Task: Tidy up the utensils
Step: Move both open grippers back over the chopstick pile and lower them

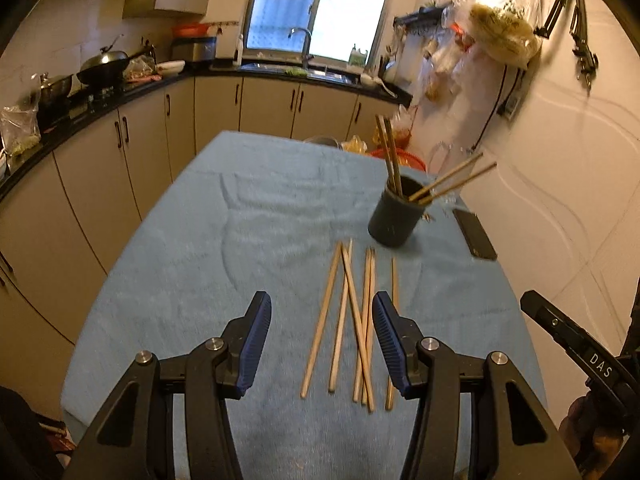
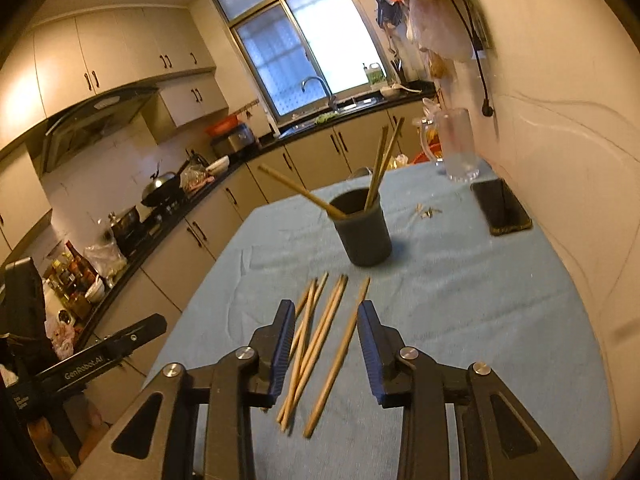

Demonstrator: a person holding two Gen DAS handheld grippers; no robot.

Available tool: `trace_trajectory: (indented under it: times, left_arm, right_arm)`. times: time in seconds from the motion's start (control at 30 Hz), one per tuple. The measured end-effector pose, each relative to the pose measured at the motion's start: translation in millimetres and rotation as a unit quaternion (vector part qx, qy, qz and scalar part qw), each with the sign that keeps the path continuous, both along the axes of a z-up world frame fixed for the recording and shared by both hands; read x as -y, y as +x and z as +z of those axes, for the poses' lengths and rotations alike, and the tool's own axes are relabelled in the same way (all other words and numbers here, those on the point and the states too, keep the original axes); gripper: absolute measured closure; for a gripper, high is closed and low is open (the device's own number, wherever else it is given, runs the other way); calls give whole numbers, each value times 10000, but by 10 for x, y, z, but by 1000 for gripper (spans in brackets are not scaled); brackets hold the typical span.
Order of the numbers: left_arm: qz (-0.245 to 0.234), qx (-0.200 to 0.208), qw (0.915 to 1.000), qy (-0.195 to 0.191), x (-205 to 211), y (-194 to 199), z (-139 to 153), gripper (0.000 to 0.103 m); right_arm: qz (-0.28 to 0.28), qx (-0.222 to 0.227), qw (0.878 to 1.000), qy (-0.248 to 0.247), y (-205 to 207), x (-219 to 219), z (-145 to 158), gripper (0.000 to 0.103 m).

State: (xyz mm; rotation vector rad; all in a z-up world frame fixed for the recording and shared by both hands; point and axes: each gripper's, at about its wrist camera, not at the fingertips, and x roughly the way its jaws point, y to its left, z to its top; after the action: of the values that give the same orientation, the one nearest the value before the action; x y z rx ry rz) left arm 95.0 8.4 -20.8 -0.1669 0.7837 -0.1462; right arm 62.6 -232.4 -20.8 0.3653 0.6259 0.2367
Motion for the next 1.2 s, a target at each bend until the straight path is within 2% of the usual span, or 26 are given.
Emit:
trace_trajectory:
  times: [0.23,0.5,0.7,1.0,1.07,1.13,1.2]
  left_arm:
    - [-41,-175,9998,11,-11,55,-101,50]
    - [-80,-508,9987,-66,-14,356,-302,50]
    - [-254,-861,9956,-284,2,697,-483,50]
    - [-636,-1226,9898,-345,217,1230,-696,50]
    - [-752,-1264,9888,-266,292,1333,-746,53]
    - [-830,-1406,9860,-331,354,1457,-813,63]
    - [-868,-1515,9840,-352,411,1579,-869,63]
  right_arm:
    - [-1,-233,9997,-97,74,-66,-93,68]
    - [136,-479,9986,-160,352,-157,-238,71]
    - [207,-816,9963,-167,718,-195,-447,75]
    - [374,-1289,9907,-233,1374,-289,-785,80]
    - [413,-1439,9883,-301,1544,-323,-870,81]
    - [378,-1631,9849,-435,1715,-355,-965,83]
    - [385,-1756,9824,-504,1854,-368,-1040,83]
